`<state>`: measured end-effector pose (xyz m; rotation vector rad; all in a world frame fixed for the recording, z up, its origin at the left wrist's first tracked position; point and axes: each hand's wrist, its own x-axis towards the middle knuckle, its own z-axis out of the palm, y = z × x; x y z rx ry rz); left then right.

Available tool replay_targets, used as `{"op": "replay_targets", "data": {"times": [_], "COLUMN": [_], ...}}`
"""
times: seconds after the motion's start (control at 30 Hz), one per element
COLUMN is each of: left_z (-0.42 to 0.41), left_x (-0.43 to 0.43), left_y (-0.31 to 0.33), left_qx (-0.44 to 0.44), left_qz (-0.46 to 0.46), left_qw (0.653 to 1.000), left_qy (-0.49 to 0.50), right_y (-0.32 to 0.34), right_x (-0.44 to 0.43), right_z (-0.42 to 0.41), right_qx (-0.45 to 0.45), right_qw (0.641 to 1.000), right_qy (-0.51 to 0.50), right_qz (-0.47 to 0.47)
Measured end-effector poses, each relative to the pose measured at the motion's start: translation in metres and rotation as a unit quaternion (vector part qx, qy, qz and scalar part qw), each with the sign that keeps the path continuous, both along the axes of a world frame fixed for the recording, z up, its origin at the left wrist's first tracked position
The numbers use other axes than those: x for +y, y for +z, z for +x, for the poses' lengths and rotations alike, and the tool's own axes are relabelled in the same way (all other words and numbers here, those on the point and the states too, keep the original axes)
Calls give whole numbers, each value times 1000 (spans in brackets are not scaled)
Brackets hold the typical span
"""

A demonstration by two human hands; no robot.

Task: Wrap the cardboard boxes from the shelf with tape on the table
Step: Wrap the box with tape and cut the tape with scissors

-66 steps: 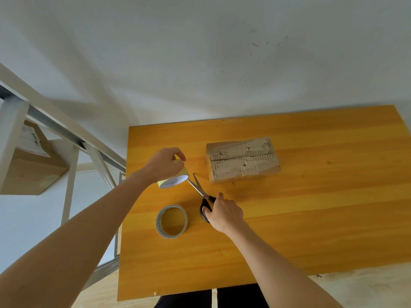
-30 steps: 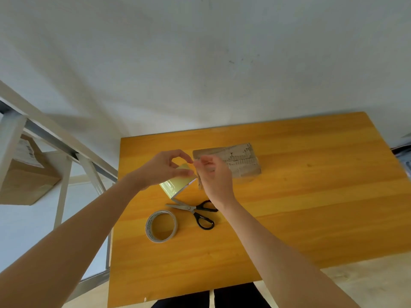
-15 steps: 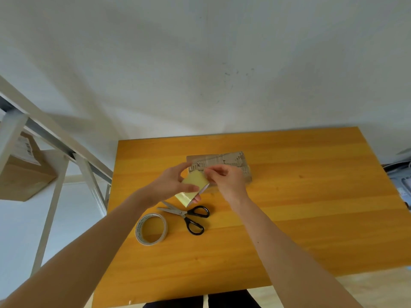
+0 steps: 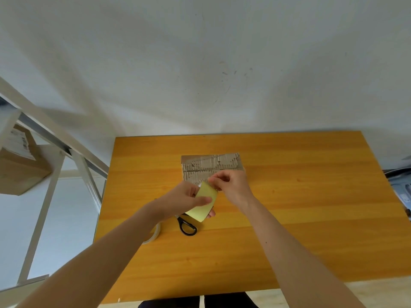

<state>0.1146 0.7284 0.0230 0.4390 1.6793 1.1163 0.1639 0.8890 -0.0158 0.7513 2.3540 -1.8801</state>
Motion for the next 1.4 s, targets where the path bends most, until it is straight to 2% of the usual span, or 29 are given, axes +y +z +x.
{"op": "replay_targets", "data": {"times": [0.43, 0.57, 0.67, 0.9, 1.0, 1.07, 1.27, 1.4], "left_z": [-5, 6, 15, 15, 12, 14, 29, 34], "left_x": [9, -5, -1, 0, 1, 4, 14, 22], "left_y": [-8, -13, -16, -19, -22, -25, -38, -38], "left_qx": [-16, -71, -61, -86, -49, -42, -142, -162], "left_qz": [-3, 5, 31, 13, -53, -64, -44, -48], "left_qw": [1000, 996, 994, 988, 990, 989, 970, 959], "left_qy": [-1, 58, 79, 132, 119, 123, 193, 229], "right_y": [2, 19, 23, 20, 22, 24, 9, -12], "right_x": [20, 39, 49, 61, 70, 77, 78, 72], "right_z": [6, -5, -17, -27, -35, -42, -58, -63], "right_qx": [2, -6, -14, -29, -7, 0, -31, -23], "right_qw": [1000, 1000, 1000, 998, 997, 995, 969, 964], "right_qy": [-12, 28, 28, 41, 33, 47, 127, 115], "right_qz": [9, -9, -4, 40, 71, 90, 209, 237]}}
